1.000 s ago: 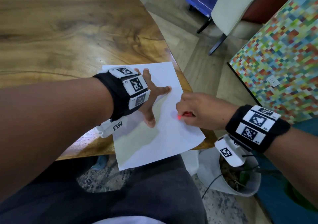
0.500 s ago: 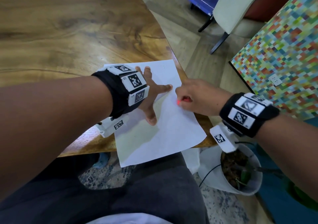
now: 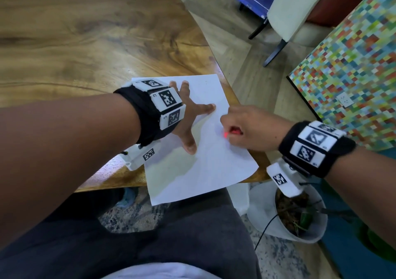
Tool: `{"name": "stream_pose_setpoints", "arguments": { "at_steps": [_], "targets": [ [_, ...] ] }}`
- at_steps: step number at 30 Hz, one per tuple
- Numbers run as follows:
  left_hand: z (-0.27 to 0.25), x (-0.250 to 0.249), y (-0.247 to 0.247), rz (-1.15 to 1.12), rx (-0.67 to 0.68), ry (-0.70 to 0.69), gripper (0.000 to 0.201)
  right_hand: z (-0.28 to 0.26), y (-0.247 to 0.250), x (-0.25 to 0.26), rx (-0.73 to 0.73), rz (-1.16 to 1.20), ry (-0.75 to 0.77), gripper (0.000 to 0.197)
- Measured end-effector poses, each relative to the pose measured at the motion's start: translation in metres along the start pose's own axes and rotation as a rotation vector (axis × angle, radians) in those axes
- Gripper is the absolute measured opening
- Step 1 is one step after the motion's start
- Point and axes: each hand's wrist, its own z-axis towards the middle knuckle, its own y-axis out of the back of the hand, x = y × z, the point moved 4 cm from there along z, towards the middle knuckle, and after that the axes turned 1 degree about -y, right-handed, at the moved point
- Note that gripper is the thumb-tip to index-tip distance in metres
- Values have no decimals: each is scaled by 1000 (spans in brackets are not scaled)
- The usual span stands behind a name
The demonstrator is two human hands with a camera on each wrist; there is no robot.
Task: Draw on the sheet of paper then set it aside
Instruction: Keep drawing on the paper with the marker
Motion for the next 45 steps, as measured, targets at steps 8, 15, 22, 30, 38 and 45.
{"name": "stream_pose_setpoints", "arguments": {
  "at_steps": [8, 15, 22, 30, 38, 45],
  "targets": [
    [-3, 0, -1, 8, 0, -14, 134, 11, 4, -3, -58, -3, -68, 17],
    [-9, -5, 3, 68, -42, -57, 132, -4, 3, -6, -14, 9, -55, 18],
    [-7, -26, 2, 5, -88, -76, 126, -24, -7, -1, 11, 45, -23, 12],
    [-6, -34, -5, 88, -141, -117, 135, -27, -8, -5, -90, 43, -99, 11],
    [-4, -31, -9, 90, -119, -191, 124, -31, -9, -4, -91, -9, -60, 11],
    [-6, -11, -2, 61, -104, -56, 132, -3, 0, -18, -154, 64, -141, 10]
  ]
}}
